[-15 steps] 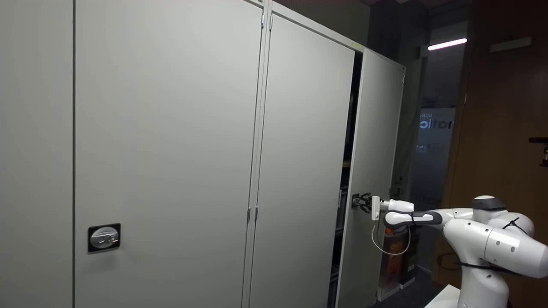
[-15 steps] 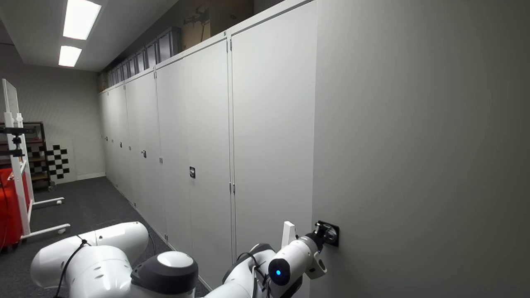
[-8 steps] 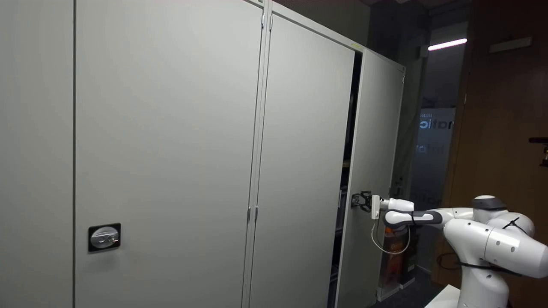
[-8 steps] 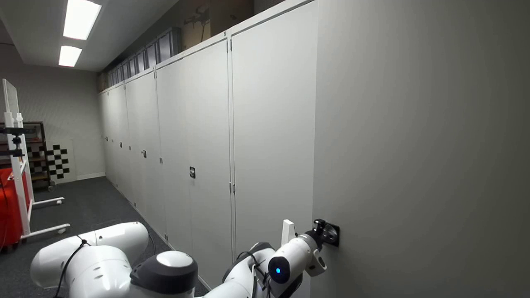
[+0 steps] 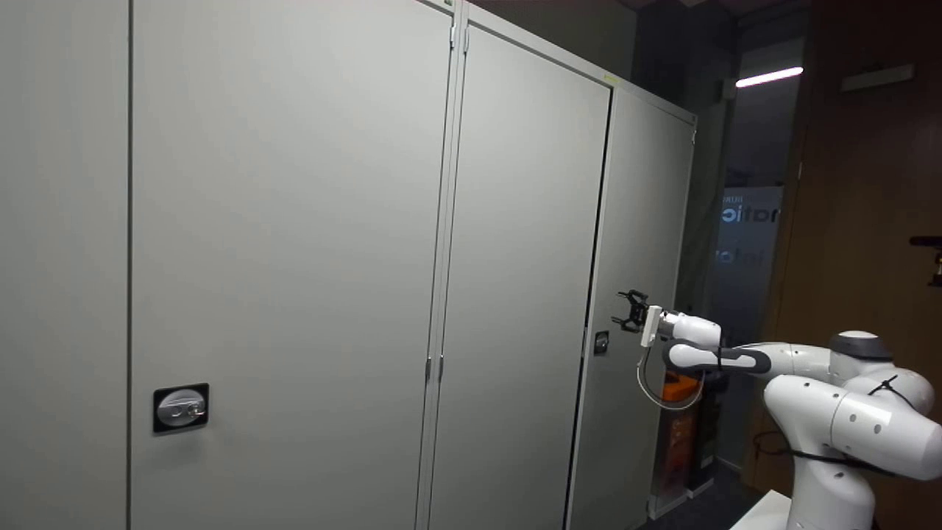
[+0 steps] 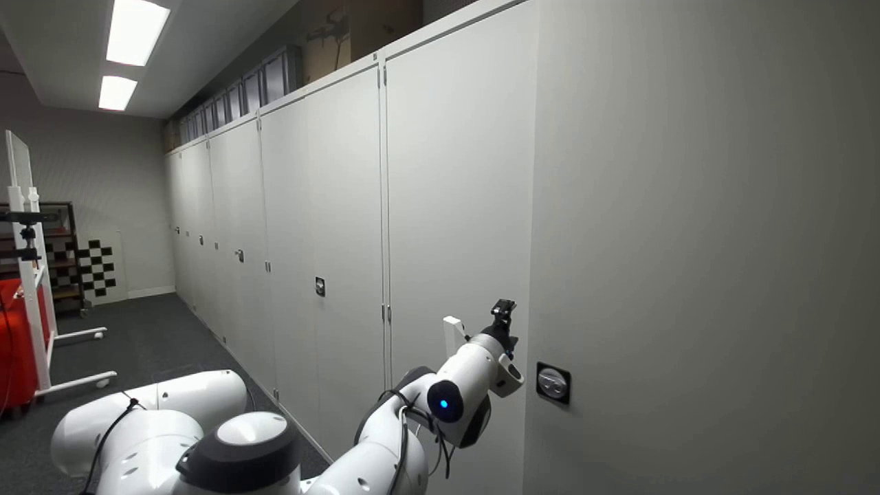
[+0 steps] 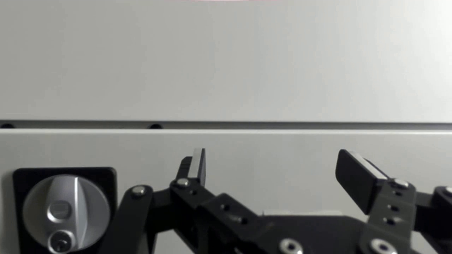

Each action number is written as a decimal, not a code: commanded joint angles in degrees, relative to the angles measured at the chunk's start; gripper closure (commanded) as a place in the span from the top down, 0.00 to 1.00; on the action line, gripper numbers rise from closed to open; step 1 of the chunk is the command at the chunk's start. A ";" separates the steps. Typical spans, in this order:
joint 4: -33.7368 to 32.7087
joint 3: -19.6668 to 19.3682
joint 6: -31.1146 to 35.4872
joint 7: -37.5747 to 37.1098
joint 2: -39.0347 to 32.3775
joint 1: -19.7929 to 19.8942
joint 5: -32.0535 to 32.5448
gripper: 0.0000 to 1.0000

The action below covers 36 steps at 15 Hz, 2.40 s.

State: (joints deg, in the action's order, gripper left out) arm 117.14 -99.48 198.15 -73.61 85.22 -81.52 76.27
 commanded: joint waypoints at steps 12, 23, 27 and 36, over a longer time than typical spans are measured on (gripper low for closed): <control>7.74 -3.09 -0.08 6.83 -0.10 3.84 20.11 1.00; 7.44 -6.65 -0.14 14.27 -4.68 2.12 31.63 1.00; 7.48 -5.89 -0.41 15.67 -8.13 1.89 33.79 1.00; 7.82 -2.98 -1.43 19.02 -17.30 1.84 37.44 1.00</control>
State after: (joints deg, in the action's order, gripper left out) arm 124.46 -104.06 197.82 -54.70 73.37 -79.72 112.50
